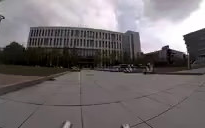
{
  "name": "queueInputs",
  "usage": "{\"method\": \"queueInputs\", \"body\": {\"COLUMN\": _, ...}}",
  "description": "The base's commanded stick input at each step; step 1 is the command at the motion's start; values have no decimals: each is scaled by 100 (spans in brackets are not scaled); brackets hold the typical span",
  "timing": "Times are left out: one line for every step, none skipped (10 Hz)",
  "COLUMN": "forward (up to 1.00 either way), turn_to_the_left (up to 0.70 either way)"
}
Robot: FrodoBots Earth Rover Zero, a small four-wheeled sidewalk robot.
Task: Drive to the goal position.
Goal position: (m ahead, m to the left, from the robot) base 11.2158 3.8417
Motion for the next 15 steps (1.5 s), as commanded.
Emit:
{"method": "queueInputs", "body": {"forward": 50, "turn_to_the_left": 0}}
{"method": "queueInputs", "body": {"forward": 70, "turn_to_the_left": 0}}
{"method": "queueInputs", "body": {"forward": 70, "turn_to_the_left": 0}}
{"method": "queueInputs", "body": {"forward": 70, "turn_to_the_left": 0}}
{"method": "queueInputs", "body": {"forward": 70, "turn_to_the_left": 0}}
{"method": "queueInputs", "body": {"forward": 70, "turn_to_the_left": 0}}
{"method": "queueInputs", "body": {"forward": 70, "turn_to_the_left": 0}}
{"method": "queueInputs", "body": {"forward": 70, "turn_to_the_left": 0}}
{"method": "queueInputs", "body": {"forward": 70, "turn_to_the_left": 0}}
{"method": "queueInputs", "body": {"forward": 70, "turn_to_the_left": 0}}
{"method": "queueInputs", "body": {"forward": 70, "turn_to_the_left": 0}}
{"method": "queueInputs", "body": {"forward": 70, "turn_to_the_left": 0}}
{"method": "queueInputs", "body": {"forward": 70, "turn_to_the_left": 0}}
{"method": "queueInputs", "body": {"forward": 70, "turn_to_the_left": 0}}
{"method": "queueInputs", "body": {"forward": 70, "turn_to_the_left": 0}}
